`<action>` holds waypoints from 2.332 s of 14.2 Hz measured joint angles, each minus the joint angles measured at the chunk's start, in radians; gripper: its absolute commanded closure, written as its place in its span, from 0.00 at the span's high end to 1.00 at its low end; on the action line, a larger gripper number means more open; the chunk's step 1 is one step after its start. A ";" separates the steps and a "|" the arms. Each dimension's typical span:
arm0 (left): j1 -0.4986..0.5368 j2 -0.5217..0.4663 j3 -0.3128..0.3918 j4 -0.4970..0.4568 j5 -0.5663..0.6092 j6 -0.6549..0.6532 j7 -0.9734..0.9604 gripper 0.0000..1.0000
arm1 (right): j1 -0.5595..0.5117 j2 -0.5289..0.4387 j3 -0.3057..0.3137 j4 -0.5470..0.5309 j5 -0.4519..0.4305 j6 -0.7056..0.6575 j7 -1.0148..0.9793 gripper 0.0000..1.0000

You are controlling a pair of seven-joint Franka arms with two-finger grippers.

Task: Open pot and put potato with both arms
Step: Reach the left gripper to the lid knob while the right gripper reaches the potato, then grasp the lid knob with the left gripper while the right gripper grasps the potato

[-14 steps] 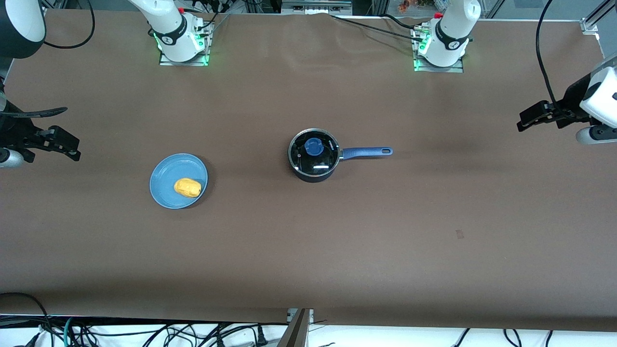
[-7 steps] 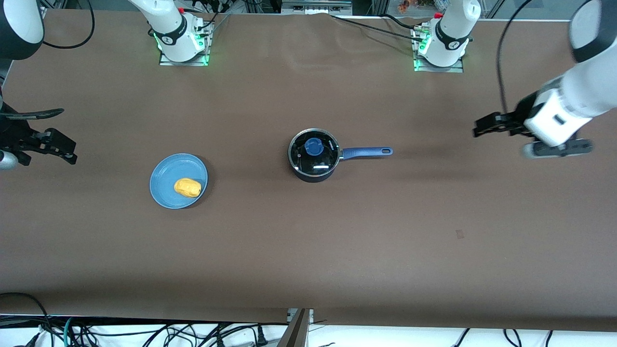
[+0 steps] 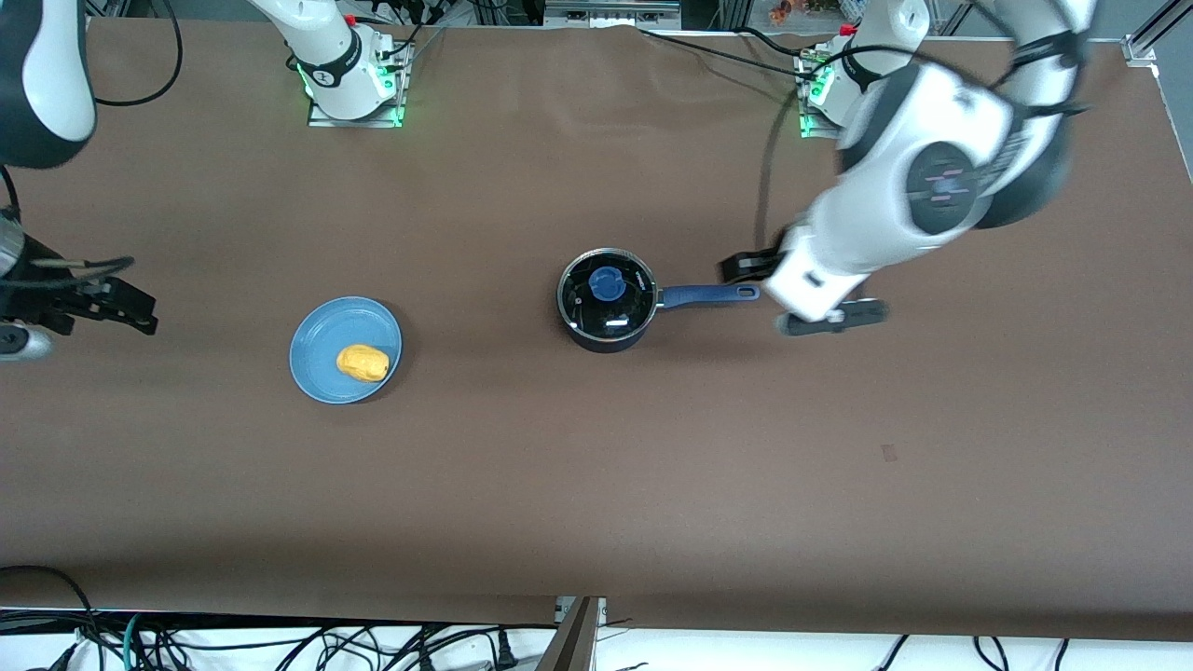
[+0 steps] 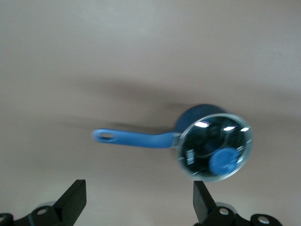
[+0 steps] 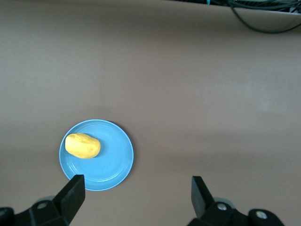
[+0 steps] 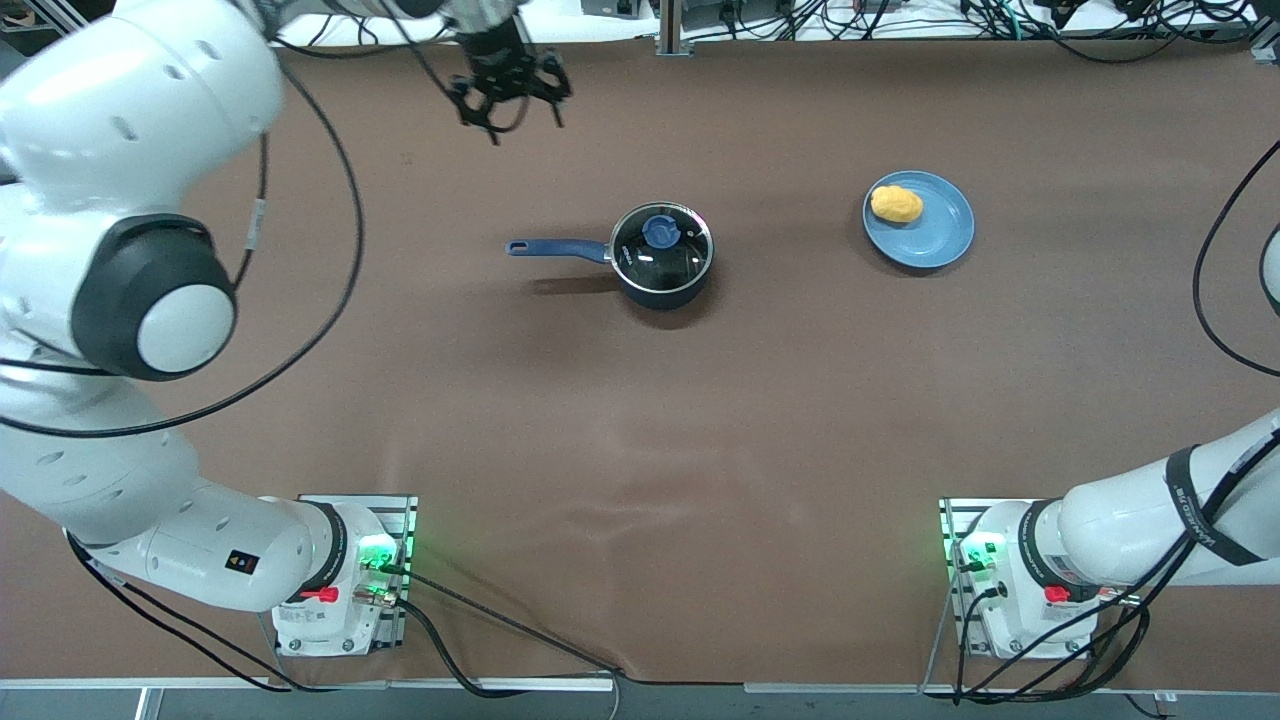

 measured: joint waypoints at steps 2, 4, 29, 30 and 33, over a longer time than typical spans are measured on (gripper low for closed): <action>-0.063 0.061 -0.001 0.016 0.000 0.049 -0.068 1.00 | 0.001 0.027 0.004 -0.007 0.000 0.011 0.000 1.00; -0.118 0.103 -0.001 0.018 0.000 0.064 -0.133 1.00 | 0.003 0.046 0.017 -0.016 0.000 0.012 0.000 1.00; -0.319 0.308 0.011 0.030 0.051 0.297 -0.431 0.80 | 0.054 0.244 0.130 -0.336 -0.079 0.412 -0.914 1.00; -0.319 0.308 0.011 0.032 0.051 0.297 -0.431 0.69 | 0.054 0.246 0.133 -0.360 -0.079 0.450 -0.940 1.00; -0.319 0.308 0.013 0.037 0.051 0.297 -0.431 0.36 | 0.055 0.259 0.154 -0.398 -0.079 0.497 -0.977 1.00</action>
